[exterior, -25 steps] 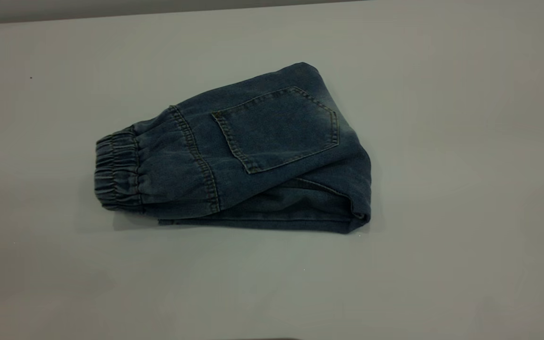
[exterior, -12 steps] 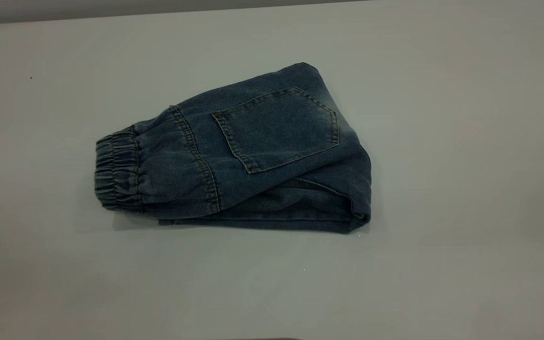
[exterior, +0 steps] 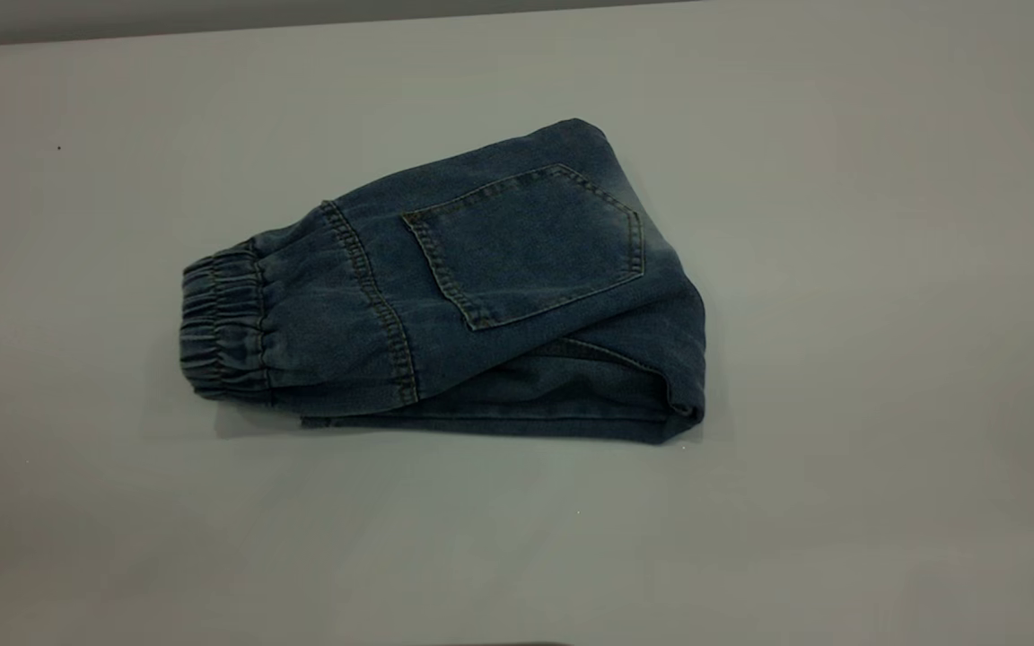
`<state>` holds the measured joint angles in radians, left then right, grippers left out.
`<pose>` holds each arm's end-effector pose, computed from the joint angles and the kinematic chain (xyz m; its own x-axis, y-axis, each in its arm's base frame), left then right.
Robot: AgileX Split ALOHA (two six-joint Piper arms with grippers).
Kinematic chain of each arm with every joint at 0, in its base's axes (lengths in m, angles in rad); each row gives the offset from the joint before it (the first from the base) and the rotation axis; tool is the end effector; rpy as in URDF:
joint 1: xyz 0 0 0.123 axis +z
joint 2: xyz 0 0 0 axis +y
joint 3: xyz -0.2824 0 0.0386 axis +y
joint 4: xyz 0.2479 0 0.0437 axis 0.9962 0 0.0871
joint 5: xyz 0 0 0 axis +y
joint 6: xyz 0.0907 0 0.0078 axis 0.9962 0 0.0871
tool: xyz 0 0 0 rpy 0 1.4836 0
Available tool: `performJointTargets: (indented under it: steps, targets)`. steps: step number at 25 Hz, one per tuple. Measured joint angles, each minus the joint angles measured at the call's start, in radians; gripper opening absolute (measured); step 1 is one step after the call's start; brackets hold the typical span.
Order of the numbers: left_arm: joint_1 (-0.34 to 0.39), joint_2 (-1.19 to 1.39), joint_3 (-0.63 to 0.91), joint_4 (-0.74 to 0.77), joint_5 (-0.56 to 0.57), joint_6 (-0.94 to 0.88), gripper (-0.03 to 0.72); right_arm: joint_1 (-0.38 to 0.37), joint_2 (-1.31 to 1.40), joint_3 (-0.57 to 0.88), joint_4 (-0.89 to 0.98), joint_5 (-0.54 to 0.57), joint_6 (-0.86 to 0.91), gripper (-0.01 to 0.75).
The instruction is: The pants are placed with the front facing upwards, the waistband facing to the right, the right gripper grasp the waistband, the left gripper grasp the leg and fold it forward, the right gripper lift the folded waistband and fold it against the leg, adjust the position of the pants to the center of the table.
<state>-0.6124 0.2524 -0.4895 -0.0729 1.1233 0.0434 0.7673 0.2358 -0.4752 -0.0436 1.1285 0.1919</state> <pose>0.0213 -0.0223 0.2665 -0.5786 0.4208 -0.6987 0.6180 0.7852 -0.0388 0.0227 0.0169 0.2623 -0.6255 -0.3640 -0.6901 -0.5747 0.8132 0.0920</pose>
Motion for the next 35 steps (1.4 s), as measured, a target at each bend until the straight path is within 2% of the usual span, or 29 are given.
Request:
performJointTargets:
  steps: [12,15,17,22,25,27,30,35]
  targets:
    - [0.000,0.000,0.000,0.000,-0.005,0.001,0.440,0.000,-0.002,0.000,0.000,0.000,0.000,0.368]
    - [0.029,0.000,0.000,0.000,-0.005,0.001,0.440,-0.053,-0.004,0.000,0.003,0.000,0.000,0.368]
    - [0.088,0.000,0.000,0.000,-0.005,0.001,0.440,-0.140,-0.005,0.000,0.003,0.000,0.000,0.368]
    - [0.285,0.000,0.000,-0.001,-0.005,0.001,0.440,-0.431,-0.031,0.000,0.003,0.000,0.000,0.368]
    - [0.405,0.000,0.000,-0.002,-0.005,0.002,0.440,-0.550,-0.084,0.000,0.003,0.000,0.000,0.368]
    - [0.473,-0.002,0.000,-0.002,-0.005,0.002,0.440,-0.586,-0.137,0.000,0.003,0.000,0.000,0.368]
    - [0.556,-0.028,0.000,-0.002,-0.005,0.002,0.440,-0.599,-0.219,0.000,0.003,0.001,0.000,0.368]
    - [0.605,-0.107,0.000,-0.003,-0.005,0.002,0.440,-0.599,-0.245,0.000,0.003,0.004,0.000,0.368]
